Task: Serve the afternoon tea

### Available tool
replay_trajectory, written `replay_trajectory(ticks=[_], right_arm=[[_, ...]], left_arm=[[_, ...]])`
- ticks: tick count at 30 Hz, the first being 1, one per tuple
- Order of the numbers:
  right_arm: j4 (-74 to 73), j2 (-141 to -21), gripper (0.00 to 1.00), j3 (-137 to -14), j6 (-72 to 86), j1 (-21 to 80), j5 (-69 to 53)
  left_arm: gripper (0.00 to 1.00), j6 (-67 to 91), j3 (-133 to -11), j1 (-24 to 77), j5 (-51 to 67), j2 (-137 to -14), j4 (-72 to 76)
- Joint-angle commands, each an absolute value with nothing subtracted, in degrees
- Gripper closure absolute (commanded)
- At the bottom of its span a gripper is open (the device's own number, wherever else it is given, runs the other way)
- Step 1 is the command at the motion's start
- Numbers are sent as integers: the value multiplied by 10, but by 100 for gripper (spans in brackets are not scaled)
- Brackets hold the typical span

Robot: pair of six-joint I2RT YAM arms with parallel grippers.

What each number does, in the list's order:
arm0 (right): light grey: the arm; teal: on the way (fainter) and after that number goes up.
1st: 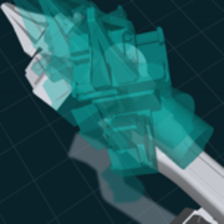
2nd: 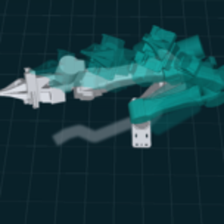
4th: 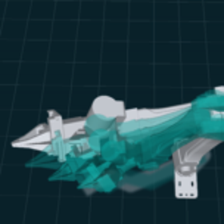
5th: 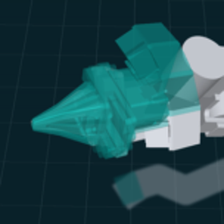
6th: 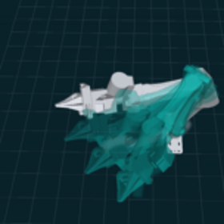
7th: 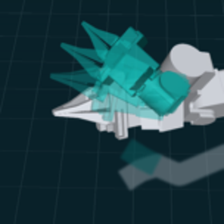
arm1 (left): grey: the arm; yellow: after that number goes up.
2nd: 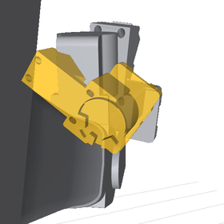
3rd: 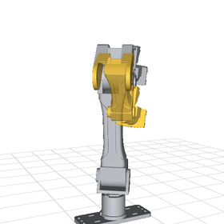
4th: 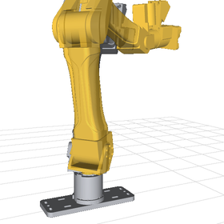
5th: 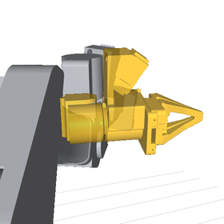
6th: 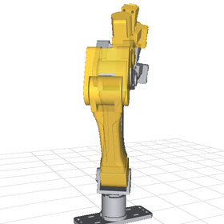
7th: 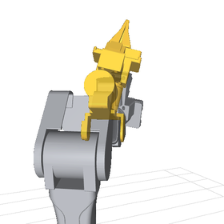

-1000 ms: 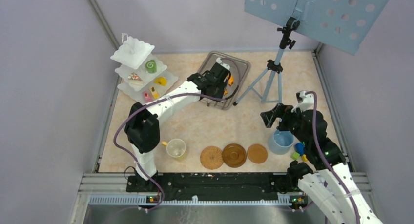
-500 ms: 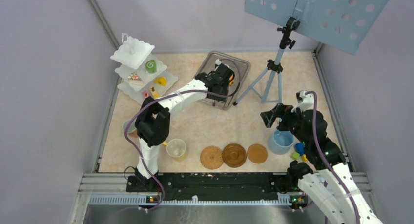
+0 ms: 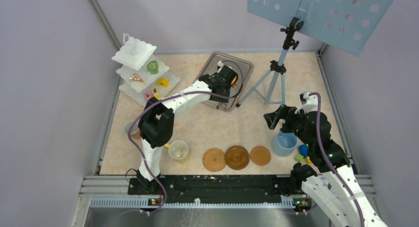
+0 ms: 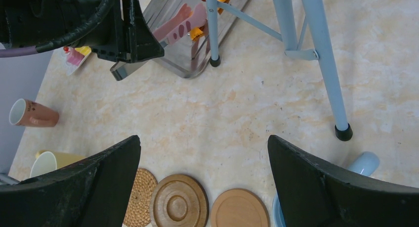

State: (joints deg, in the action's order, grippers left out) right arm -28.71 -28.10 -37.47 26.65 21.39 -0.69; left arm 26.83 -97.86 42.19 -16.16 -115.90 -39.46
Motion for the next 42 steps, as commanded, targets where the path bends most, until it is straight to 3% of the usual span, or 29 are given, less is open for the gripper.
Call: replay_trajectory(ticks=[1,8,15,27,42], right_arm=[[-262,-275,2,-372,269,220,-2],[-263,-275,2,-373,269,221,-2],[-263,-276,2,-373,269,220,-2],[-260,-277,2,-373,267,220,-2],[-267,-277,2,-378,266,220,-4]], left_arm=[[61,261,-992,422,-171,-1159,-373],[71,235,-993,422,-192,-1113,-375],[74,200,-1000,401,-225,-1029,-398],[75,130,-1071,250,-256,-873,-459],[71,138,-1066,131,-277,-867,-470]])
